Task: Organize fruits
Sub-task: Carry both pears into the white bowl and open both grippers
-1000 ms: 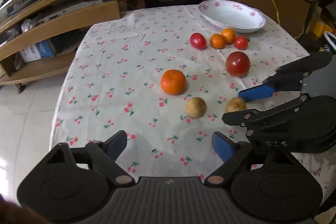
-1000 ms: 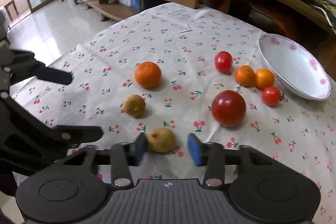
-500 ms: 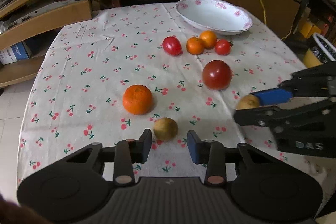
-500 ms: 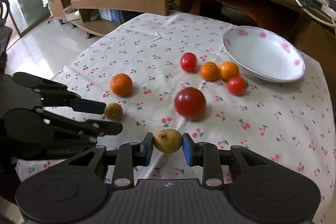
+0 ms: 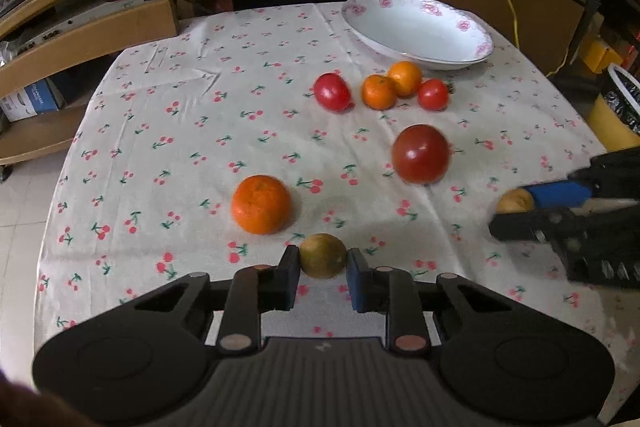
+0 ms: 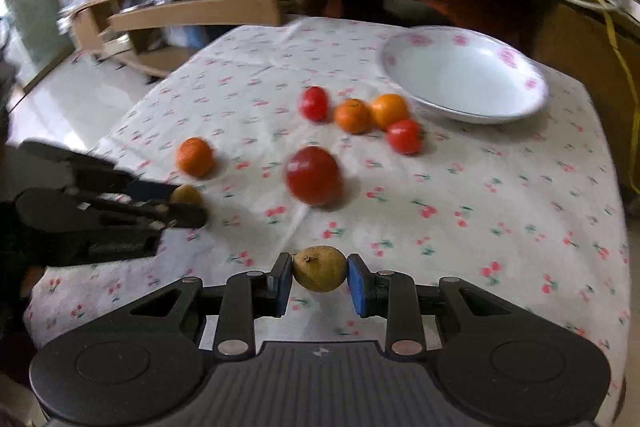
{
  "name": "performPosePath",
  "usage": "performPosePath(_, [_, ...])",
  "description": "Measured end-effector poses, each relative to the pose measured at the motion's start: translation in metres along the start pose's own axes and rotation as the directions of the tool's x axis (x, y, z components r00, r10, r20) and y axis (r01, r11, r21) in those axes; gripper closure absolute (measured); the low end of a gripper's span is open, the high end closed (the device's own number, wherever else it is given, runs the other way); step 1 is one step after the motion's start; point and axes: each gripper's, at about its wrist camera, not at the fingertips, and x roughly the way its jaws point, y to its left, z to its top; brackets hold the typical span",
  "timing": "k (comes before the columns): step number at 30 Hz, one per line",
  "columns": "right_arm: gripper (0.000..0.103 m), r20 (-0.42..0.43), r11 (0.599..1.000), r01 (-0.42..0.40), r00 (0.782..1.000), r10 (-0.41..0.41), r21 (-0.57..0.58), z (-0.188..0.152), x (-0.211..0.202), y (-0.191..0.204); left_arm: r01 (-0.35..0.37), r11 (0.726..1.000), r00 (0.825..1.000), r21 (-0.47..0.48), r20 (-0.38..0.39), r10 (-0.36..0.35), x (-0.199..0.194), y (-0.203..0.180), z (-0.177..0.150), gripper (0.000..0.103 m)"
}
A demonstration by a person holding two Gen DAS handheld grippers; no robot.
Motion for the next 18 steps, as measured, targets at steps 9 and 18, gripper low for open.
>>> performPosePath(9, [0.074, 0.080, 0.998, 0.037, 0.996, -0.041, 0.054, 0.032, -0.010, -0.022, 0.091, 0.996, 0.993, 0.016, 0.080, -0.092, -0.012, -0.027, 0.052, 0.072])
performPosePath(18, [0.074, 0.119, 0.992, 0.114, 0.986, -0.119, 0.048, 0.086, 0.018, -0.054, 0.116, 0.992, 0.983, 0.044, 0.135, -0.121, 0.027, -0.033, 0.124, 0.073])
